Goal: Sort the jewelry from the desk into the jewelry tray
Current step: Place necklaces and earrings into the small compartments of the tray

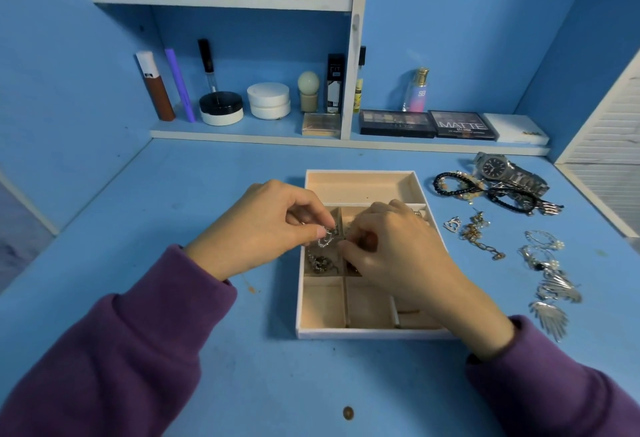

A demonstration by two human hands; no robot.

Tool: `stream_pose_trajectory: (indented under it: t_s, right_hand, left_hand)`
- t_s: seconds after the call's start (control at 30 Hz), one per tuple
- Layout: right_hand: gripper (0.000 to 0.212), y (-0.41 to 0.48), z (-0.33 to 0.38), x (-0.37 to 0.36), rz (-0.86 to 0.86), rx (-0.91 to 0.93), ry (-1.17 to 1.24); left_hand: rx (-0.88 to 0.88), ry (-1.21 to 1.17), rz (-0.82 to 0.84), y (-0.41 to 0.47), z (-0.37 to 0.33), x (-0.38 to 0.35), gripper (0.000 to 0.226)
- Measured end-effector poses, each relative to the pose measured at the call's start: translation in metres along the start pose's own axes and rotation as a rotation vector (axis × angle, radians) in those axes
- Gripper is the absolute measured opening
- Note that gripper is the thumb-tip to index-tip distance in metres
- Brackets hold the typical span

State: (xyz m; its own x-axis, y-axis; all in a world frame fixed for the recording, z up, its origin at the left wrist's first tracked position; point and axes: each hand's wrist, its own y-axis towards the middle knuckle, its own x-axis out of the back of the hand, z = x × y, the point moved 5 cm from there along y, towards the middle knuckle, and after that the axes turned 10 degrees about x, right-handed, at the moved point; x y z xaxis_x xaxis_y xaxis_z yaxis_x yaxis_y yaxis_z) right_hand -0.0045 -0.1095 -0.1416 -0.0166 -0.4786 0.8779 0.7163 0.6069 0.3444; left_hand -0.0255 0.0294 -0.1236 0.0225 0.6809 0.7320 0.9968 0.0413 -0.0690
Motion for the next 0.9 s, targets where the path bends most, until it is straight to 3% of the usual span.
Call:
stream_pose_trajectory:
  t_s: [0.23,0.47,0.67,0.9]
  right_hand:
    - [0.009,-0.010,-0.010,0.020,0.047,0.032,-0.055]
    - [0.022,-0.010,-0.004,0.014,0.132,0.028,-0.220]
    - [0.020,-0.008,0.004,0.009,0.056,-0.006,-0.403]
    - [0.016,-0.018,-0.018,0.034,-0.160,-0.050,-0.167]
  left_hand:
    - [-0.036,-0.028,-0.009,0.008,-0.011,0.002,0.009]
    - [-0.060,0.020,-0.036,0.030,-0.030,-0.009,0.010]
    - [-0.061,0.112,-0.056,0.047,-0.036,-0.019,0.009]
    - [-0.055,0.239,0.144,0.054,-0.039,-0.035,0.019]
